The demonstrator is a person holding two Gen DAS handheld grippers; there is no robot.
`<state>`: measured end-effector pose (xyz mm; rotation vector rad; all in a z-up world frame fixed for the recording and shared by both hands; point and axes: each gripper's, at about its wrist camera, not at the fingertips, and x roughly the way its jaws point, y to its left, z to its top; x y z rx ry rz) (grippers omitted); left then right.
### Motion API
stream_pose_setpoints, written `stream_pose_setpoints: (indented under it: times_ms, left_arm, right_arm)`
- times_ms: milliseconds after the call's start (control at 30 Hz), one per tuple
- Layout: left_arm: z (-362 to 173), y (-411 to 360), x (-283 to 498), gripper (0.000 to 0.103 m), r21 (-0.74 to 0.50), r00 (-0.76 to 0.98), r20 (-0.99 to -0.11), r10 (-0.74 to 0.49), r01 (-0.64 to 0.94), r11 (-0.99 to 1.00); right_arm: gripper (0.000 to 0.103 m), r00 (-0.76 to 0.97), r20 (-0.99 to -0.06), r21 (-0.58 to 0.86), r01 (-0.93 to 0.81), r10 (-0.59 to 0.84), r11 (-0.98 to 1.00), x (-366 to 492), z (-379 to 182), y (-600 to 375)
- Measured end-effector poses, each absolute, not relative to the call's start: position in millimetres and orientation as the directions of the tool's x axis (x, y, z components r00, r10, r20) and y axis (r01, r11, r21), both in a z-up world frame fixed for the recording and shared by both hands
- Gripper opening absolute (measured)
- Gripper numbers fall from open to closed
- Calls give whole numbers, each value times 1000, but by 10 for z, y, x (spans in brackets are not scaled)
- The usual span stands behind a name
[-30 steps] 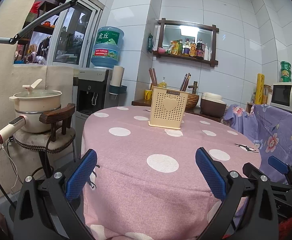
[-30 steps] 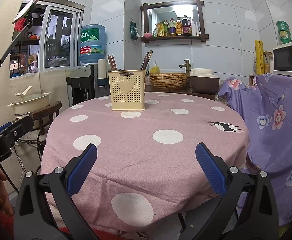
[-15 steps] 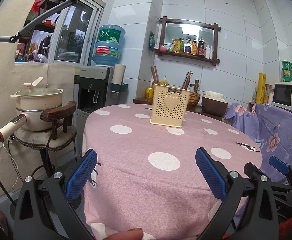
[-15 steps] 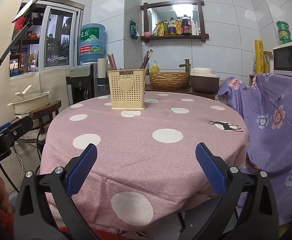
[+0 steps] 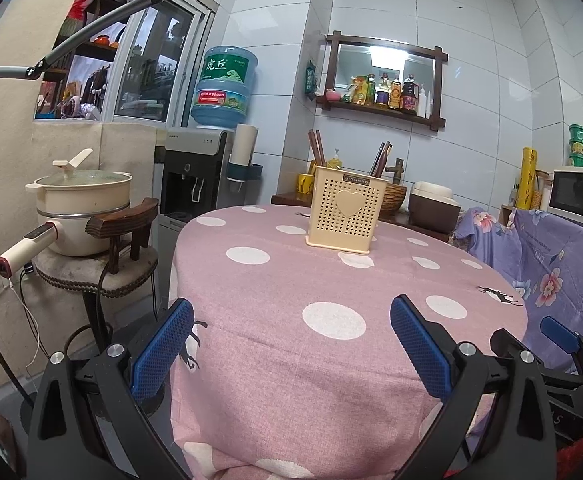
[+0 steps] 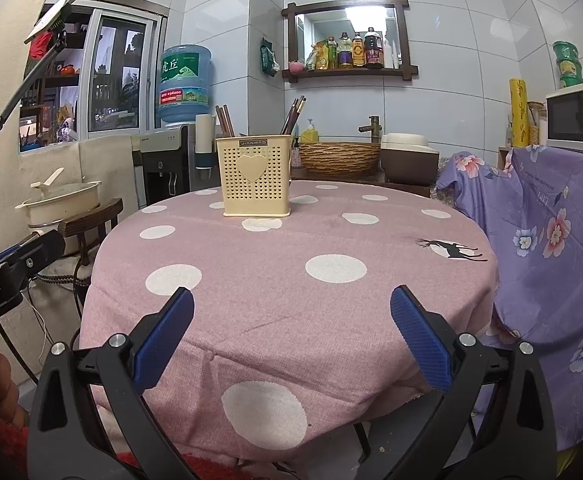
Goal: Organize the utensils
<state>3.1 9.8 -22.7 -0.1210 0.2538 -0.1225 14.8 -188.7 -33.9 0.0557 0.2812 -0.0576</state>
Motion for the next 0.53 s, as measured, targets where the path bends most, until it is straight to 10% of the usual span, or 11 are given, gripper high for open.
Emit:
stream_pose_setpoints:
  times_ms: [533]
  left_arm:
    - [-221, 133, 89, 98, -154, 954, -271, -129, 89, 984]
  right_arm:
    - [97, 957, -287, 47, 60, -44, 997, 160, -371, -1897]
